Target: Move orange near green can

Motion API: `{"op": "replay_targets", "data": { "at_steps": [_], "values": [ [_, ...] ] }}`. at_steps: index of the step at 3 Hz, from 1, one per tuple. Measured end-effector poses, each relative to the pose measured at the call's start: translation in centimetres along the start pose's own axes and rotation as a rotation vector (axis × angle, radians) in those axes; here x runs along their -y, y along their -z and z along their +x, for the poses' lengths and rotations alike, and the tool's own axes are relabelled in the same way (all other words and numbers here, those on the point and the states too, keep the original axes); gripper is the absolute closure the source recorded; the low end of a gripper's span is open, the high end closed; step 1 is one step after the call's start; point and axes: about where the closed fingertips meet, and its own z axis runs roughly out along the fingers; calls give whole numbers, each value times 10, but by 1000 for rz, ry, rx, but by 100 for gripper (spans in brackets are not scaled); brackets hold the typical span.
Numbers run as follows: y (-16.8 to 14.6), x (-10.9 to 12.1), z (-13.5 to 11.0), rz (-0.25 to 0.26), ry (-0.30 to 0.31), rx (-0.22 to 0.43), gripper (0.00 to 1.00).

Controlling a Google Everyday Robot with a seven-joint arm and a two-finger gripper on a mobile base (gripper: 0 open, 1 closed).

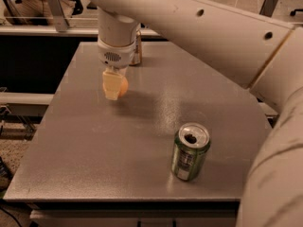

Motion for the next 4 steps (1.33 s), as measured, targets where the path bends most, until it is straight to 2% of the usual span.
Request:
{"op": "replay_targets", "data": {
  "at_steps": [1,2,3,4],
  "values": [
    [30,-13,42,-2,-101,-3,100],
    [55,-33,81,-7,-180,-14,100],
    [65,-57,107,-30,-220,-31,100],
    [60,-86,123,-68,-227,-59,100]
  ]
}}
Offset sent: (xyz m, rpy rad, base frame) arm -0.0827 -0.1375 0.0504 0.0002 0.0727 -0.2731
